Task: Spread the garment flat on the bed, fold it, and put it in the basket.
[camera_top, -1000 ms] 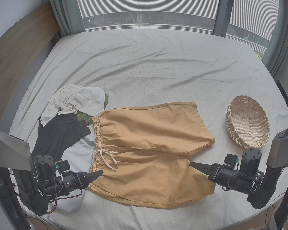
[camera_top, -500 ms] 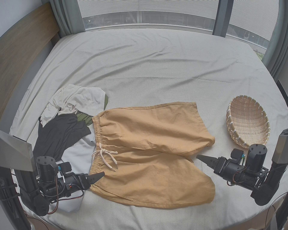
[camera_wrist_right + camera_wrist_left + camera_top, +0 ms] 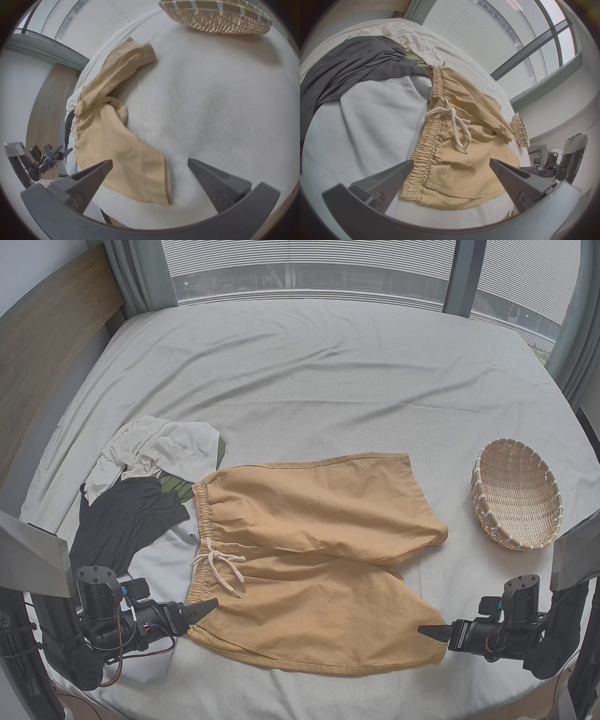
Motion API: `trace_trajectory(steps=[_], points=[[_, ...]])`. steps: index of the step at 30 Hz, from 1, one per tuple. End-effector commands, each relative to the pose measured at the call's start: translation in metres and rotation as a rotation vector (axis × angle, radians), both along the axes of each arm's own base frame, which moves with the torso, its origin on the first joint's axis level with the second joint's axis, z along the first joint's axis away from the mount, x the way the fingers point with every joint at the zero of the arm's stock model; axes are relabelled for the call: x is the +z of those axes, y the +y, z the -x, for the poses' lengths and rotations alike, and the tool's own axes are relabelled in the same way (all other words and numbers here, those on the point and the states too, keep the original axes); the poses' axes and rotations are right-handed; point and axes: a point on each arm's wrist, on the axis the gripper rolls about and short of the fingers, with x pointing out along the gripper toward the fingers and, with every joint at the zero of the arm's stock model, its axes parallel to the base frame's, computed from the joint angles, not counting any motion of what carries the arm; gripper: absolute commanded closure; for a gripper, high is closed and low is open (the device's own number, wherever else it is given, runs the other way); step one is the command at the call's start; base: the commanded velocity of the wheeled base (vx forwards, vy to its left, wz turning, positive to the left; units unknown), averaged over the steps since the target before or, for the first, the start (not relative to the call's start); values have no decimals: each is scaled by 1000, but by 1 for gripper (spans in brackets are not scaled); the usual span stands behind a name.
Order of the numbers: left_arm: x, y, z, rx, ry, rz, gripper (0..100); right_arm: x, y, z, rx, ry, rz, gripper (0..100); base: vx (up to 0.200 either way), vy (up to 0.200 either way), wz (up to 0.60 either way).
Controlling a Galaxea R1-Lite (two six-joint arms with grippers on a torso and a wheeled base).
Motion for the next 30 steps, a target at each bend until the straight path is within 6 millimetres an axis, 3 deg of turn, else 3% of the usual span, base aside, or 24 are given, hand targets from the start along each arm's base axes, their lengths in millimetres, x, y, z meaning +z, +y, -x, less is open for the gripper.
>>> trace_trajectory(steps=[1,6,15,22,30], points=[[-2,0,-1,2,7,-1,0,1,14,11,65,24,-11,0,0,0,0],[-3,1,-1,5,12,-2,0,15,25,13,92,-41,-74,0,0,0,0],[-5,0,-1,0,18,-3,0,31,28,9,87,-142,-141,0,0,0,0],[-10,0,-3,1,26,-23,0,51,35,-3,52,-207,-258,0,0,0,0],[-10,-1,-4,4,22,-24,0,60,38,-11,37,-219,-340,0,0,0,0]])
